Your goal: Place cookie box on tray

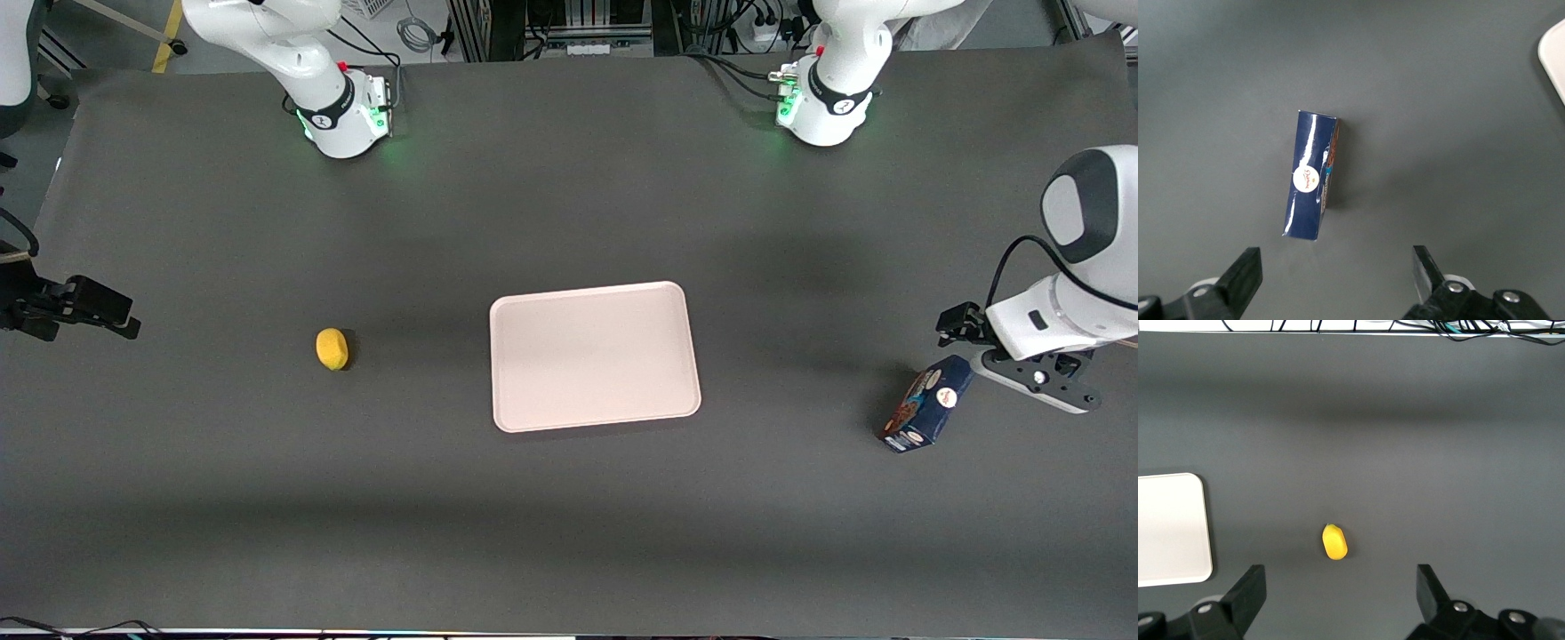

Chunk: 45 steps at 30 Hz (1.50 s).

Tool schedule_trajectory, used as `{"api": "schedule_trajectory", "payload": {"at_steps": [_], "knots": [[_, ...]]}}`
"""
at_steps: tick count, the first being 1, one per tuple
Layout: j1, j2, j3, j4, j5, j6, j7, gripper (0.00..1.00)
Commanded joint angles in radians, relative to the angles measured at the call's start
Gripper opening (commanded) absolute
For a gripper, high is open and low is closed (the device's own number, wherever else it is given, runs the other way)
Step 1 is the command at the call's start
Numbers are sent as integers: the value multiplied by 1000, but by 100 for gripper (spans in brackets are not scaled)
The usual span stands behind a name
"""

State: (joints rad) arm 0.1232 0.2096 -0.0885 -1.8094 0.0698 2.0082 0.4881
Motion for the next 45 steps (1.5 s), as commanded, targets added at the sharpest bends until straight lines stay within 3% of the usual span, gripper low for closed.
{"api": "schedule_trajectory", "payload": {"at_steps": [1, 15, 45], "knots": [[-7, 24, 3, -24, 33, 56, -33, 100], [-1, 62, 12, -169, 33, 310, -37, 100], [4, 169, 29, -189, 34, 494, -26, 100]]}}
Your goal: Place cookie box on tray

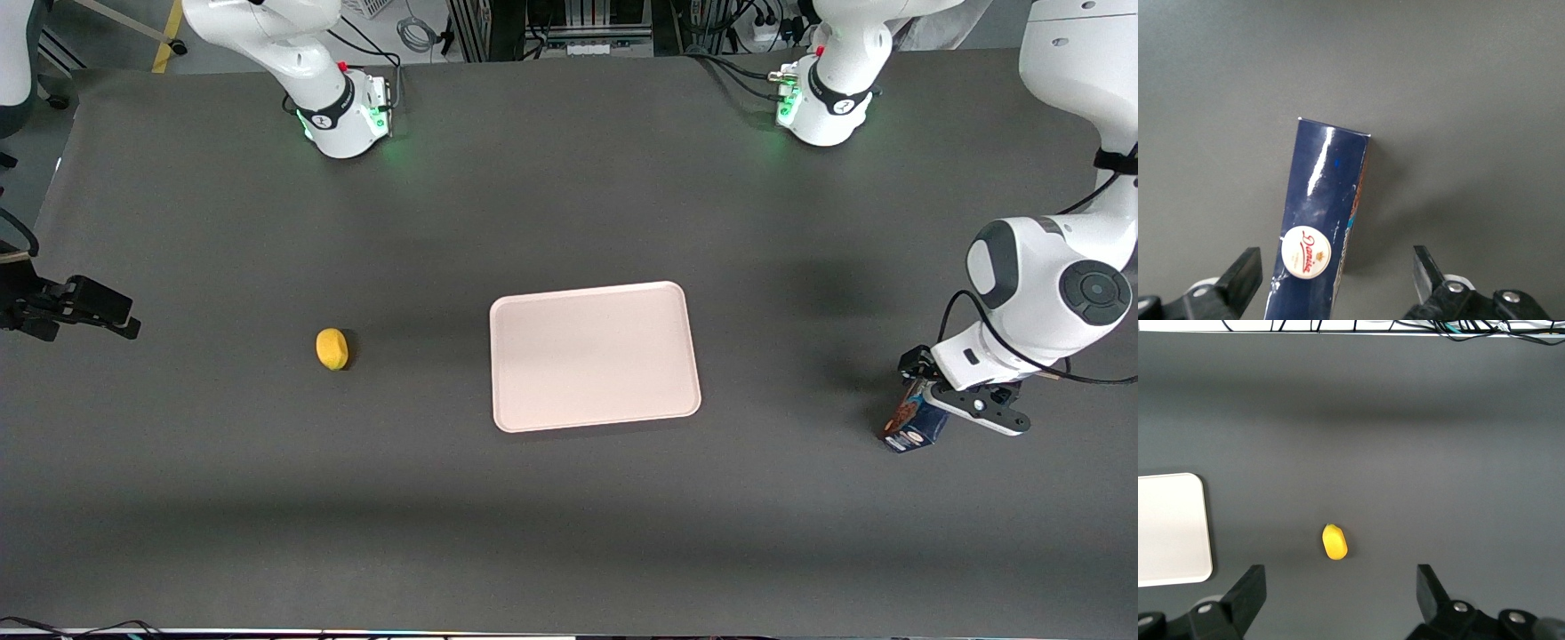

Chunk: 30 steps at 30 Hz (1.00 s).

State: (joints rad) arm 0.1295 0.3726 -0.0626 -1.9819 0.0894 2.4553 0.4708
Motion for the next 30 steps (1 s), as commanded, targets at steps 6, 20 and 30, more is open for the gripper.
{"api": "schedule_trajectory", "payload": {"at_steps": [6, 20, 30], "knots": [[-4, 29, 3, -26, 18, 99, 8, 100], [1, 92, 4, -28, 41, 195, 77, 100], [13, 106, 21, -26, 36, 229, 152, 100]]}}
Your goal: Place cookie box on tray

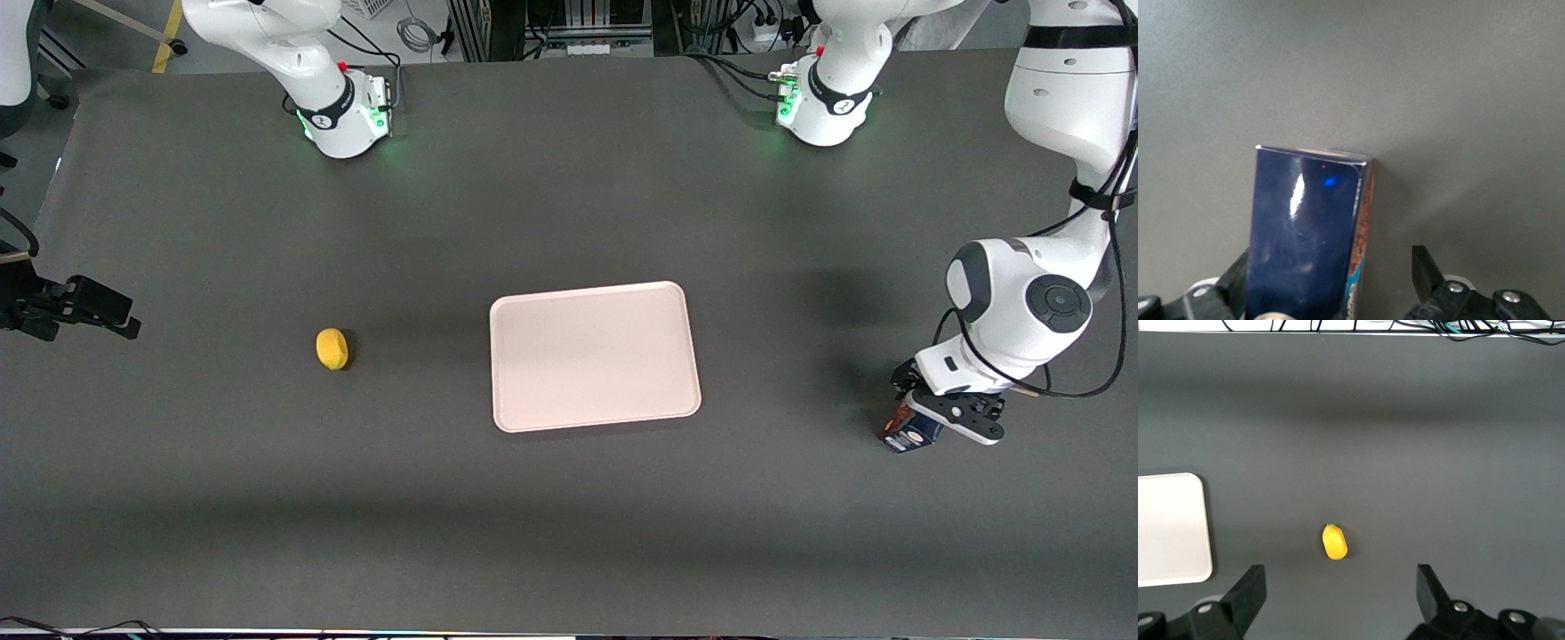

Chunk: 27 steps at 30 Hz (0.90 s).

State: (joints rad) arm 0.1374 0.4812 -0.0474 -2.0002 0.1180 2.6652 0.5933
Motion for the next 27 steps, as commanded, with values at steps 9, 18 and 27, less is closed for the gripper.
{"api": "schedule_trajectory", "payload": {"at_steps": [9, 18, 27], "knots": [[4, 25, 6, -5, 0, 42, 28, 100], [4, 31, 6, -5, 0, 56, 34, 79], [4, 31, 6, -5, -1, 48, 30, 36]]}}
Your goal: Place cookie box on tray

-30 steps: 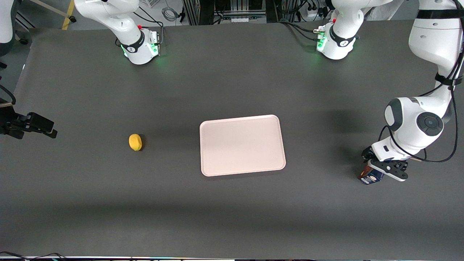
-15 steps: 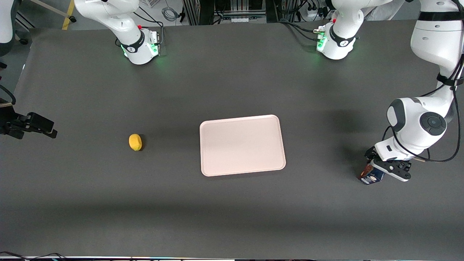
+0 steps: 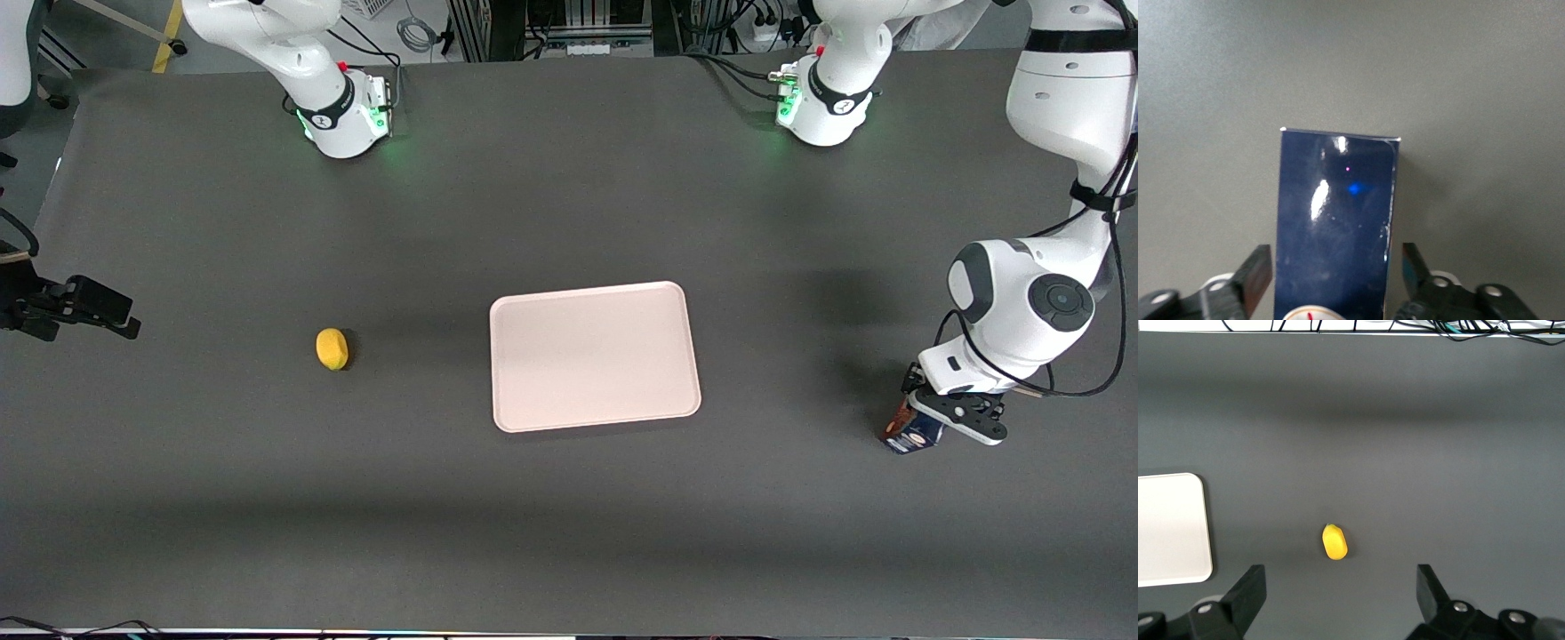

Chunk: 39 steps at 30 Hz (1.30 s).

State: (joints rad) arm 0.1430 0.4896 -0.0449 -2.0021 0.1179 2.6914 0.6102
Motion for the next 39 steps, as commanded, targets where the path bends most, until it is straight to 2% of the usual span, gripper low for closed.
{"api": "schedule_trajectory", "payload": {"at_steps": [1, 2, 3, 10, 25, 32, 39], "knots": [[-2, 21, 2, -3, -1, 21, 13, 27], [-2, 21, 3, -3, -1, 18, 13, 18], [-2, 20, 3, -3, -1, 16, 13, 16], [-5, 9, 0, 9, -1, -7, 13, 13], [-13, -66, -6, 216, -6, -343, 11, 10], [-16, -85, -6, 396, -84, -600, 14, 10], [-20, -103, -27, 557, -89, -780, 5, 9]]}}
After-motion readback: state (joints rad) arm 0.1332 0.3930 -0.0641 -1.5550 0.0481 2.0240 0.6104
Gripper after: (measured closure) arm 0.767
